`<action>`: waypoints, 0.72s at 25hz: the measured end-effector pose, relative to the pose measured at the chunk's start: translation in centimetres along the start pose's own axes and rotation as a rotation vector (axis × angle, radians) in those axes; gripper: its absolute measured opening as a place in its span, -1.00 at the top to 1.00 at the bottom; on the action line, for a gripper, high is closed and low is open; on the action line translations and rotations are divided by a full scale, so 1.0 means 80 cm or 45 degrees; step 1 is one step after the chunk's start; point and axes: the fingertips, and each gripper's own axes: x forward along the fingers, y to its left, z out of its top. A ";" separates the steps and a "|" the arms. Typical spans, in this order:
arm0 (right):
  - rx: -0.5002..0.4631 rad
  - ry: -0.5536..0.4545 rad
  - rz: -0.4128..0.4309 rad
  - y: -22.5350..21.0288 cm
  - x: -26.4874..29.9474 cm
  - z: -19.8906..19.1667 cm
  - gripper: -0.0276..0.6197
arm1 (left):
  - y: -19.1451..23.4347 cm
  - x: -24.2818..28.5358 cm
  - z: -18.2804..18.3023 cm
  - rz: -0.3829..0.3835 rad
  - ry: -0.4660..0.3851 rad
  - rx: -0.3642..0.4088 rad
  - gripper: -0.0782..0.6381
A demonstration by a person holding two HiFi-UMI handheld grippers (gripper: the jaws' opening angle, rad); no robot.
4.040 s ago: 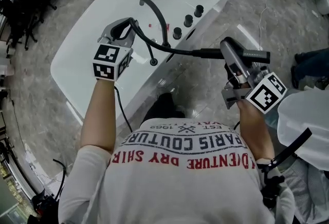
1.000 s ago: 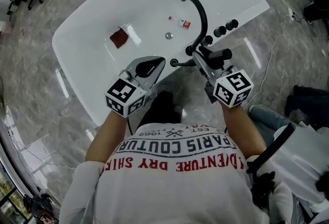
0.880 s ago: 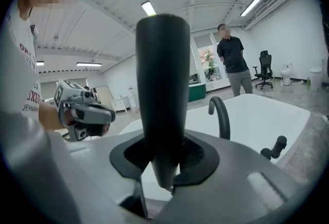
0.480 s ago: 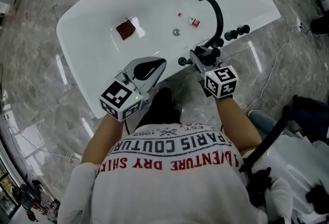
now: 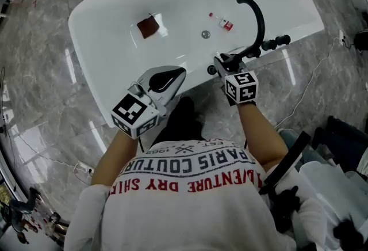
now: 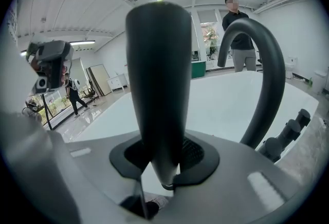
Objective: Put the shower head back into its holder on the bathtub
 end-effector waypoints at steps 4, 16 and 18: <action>-0.027 0.035 -0.017 -0.002 0.015 -0.016 0.58 | 0.004 -0.003 0.001 -0.001 -0.025 -0.006 0.78; -0.167 0.117 0.025 0.012 0.037 -0.046 0.59 | 0.013 -0.011 -0.005 0.026 -0.015 -0.022 0.78; -0.177 0.126 0.032 0.015 0.039 -0.051 0.59 | 0.014 -0.011 -0.006 0.027 -0.013 -0.025 0.78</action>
